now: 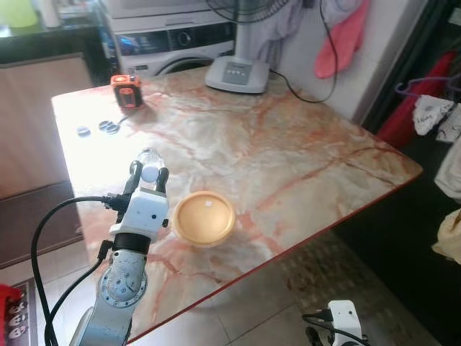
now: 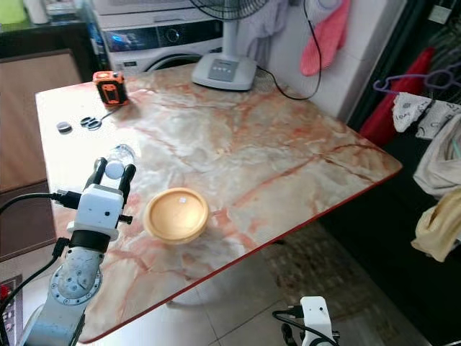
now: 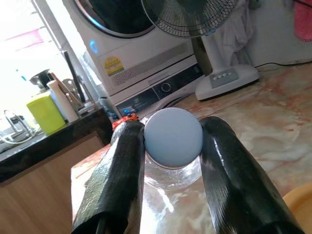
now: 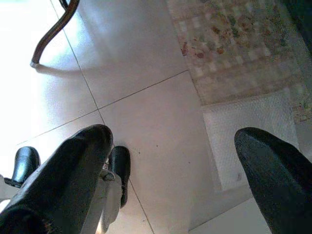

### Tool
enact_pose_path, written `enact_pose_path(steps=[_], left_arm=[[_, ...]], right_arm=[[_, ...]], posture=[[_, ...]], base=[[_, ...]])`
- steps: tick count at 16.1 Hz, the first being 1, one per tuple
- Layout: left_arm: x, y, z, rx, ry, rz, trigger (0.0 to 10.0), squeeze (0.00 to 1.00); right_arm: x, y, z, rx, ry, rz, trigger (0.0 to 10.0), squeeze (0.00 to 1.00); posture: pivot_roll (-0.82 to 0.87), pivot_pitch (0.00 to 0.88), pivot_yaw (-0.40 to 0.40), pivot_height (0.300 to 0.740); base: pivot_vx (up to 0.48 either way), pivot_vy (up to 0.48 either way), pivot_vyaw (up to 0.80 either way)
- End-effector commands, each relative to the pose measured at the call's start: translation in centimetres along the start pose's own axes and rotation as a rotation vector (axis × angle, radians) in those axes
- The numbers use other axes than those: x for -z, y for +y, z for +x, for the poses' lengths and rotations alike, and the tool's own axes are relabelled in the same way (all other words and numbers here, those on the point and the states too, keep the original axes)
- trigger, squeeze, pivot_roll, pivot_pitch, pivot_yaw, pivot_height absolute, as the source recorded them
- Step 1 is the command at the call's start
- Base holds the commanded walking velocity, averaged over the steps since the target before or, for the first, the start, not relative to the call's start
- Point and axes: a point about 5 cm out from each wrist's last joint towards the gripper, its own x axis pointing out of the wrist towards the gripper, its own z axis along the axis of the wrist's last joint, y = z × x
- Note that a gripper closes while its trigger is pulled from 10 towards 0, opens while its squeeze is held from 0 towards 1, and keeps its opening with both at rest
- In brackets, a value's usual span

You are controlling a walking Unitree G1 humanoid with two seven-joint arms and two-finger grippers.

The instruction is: Restocking fridge

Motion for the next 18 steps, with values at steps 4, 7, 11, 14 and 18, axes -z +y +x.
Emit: enact_pose_path(steps=[4, 7, 11, 14, 18], left_arm=[[-0.53, 0.05, 0.09, 0.001, -0.033, -0.001, 10.0, 0.0], [-0.53, 0.05, 0.08, 0.0, -0.034, 0.001, 10.0, 0.0], [-0.49, 0.05, 0.09, 0.003, -0.032, -0.007, 10.0, 0.0], [-0.51, 0.0, 0.09, 0.003, -0.032, -0.011, 10.0, 0.0], [-0.53, 0.03, 0.09, 0.002, -0.032, -0.008, 10.0, 0.0]], right_arm=[[0.09, -0.2, -0.04, 0.003, 0.006, 0.007, 10.0, 0.0], [0.1, -0.19, -0.04, 0.003, 0.007, 0.005, 10.0, 0.0], [0.1, -0.14, -0.04, -0.001, 0.008, 0.003, 10.0, 0.0], [0.08, -0.15, -0.04, 0.0, 0.005, 0.005, 10.0, 0.0], [0.11, -0.21, -0.05, 0.0, 0.007, 0.006, 10.0, 0.0]], posture=[[0.02, 0.009, -0.049, 0.74], [0.02, 0.008, -0.048, 0.74], [0.03, 0.009, -0.048, 0.74], [0.03, 0.008, -0.047, 0.74], [0.03, 0.008, -0.047, 0.74]], base=[[0.0, 0.0, -0.7], [0.0, 0.0, -0.69], [0.0, 0.0, -0.66], [0.0, 0.0, -0.42], [-0.268, 0.0, 0.0]])
